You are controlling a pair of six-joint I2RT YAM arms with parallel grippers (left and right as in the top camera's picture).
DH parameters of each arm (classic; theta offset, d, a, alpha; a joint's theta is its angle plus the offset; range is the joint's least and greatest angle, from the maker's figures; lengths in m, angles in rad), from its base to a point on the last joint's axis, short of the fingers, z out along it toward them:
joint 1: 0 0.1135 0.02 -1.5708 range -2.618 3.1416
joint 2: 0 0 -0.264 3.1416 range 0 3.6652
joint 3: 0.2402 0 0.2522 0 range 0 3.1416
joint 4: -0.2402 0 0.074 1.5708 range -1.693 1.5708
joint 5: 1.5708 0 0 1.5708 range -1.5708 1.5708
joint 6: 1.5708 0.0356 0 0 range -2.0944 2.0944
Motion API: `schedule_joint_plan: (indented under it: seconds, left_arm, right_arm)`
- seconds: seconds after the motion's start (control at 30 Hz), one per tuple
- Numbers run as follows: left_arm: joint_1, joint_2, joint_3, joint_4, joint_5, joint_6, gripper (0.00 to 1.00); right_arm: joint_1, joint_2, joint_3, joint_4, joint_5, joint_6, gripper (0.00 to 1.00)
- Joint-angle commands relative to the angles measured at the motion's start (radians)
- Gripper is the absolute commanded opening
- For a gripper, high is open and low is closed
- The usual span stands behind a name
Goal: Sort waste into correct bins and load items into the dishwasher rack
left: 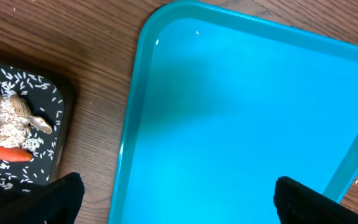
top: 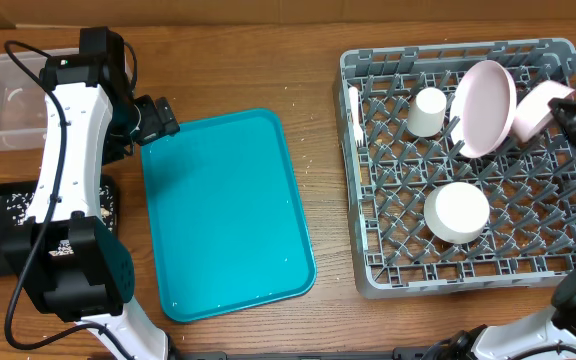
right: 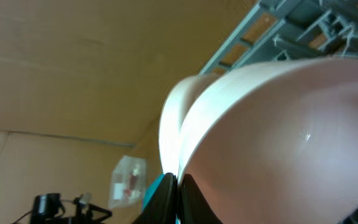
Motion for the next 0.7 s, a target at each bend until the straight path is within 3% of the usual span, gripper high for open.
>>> schedule_joint_plan:
  seconds: [0.0,0.13,0.5,0.67]
  left_arm:
    - [-0.003,-0.019,0.019,0.0,-0.006,-0.014,1.0]
    - [-0.003,-0.019,0.019,0.0,-0.006,-0.014,1.0]
    - [-0.003,-0.019,0.019,0.0,-0.006,-0.014,1.0]
    - [-0.003,-0.019,0.019,0.0,-0.006,-0.014,1.0]
  right_arm:
    - [-0.027,0.001,-0.073,0.062,-0.134,0.016,0.04]
    - [-0.048,0.001,-0.128,0.104,-0.164,0.016,0.04]
    - [-0.05,0.001,-0.133,-0.003,-0.181,0.015,0.04]
    - [-0.052,0.001,-0.133,-0.071,0.015,0.015,0.04]
